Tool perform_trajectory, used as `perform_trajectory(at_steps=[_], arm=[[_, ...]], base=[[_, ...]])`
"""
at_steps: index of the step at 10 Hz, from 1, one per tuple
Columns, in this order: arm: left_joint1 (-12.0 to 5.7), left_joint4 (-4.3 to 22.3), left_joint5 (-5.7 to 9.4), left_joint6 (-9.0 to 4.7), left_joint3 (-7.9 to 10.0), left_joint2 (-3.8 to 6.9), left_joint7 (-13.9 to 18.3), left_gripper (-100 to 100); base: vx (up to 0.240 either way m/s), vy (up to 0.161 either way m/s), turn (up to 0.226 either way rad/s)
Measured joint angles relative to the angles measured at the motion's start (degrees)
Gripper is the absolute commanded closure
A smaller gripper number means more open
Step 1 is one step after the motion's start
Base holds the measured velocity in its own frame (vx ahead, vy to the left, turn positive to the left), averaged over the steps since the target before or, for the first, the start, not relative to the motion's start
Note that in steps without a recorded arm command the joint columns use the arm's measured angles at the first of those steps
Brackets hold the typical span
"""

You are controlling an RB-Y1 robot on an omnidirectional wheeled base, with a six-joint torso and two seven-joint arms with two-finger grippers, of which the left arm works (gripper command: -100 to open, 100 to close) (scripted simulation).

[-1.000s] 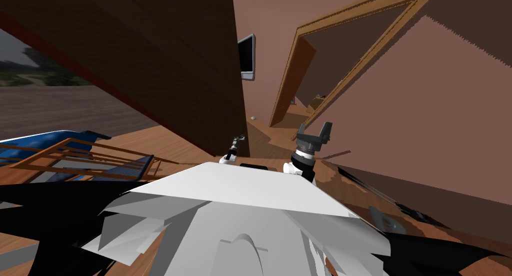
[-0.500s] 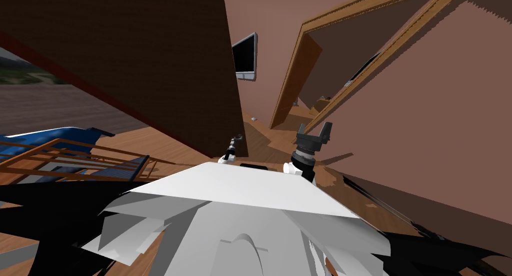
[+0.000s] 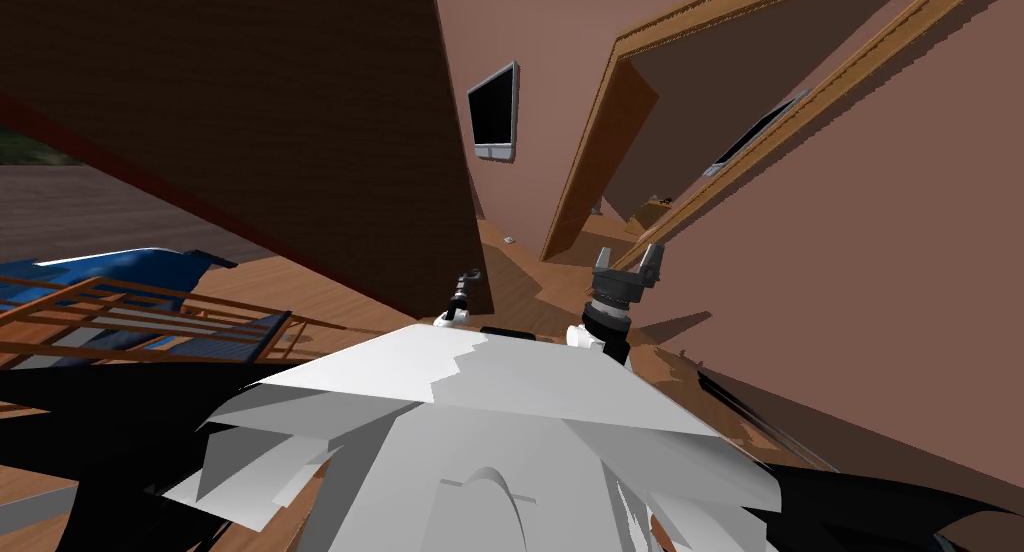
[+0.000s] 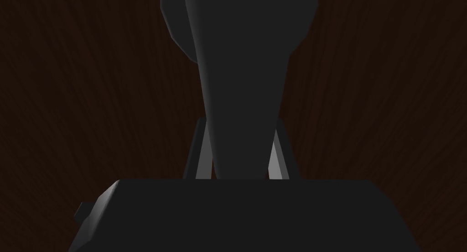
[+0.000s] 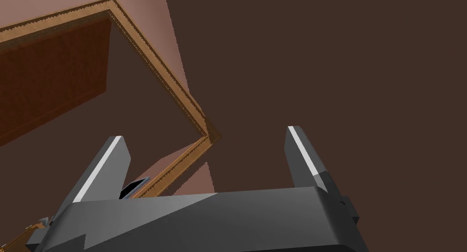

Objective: Push the door open

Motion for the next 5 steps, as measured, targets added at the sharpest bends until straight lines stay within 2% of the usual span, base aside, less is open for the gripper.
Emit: perform_trajectory(at_steps=[2,4,5], arm=[[-0.03,0.24,0.64,-0.04,1.24,0.09,-0.42,100],[-0.26,0.91,1.13,-0.56,2.16,0.2,-0.58,100],[0.11,0.23,1.27,-0.29,2.44,0.03,-0.72,100]], base=[[0.177,-0.078,0.053],[0.159,-0.032,0.031],[0.07,-0.006,0.033]])
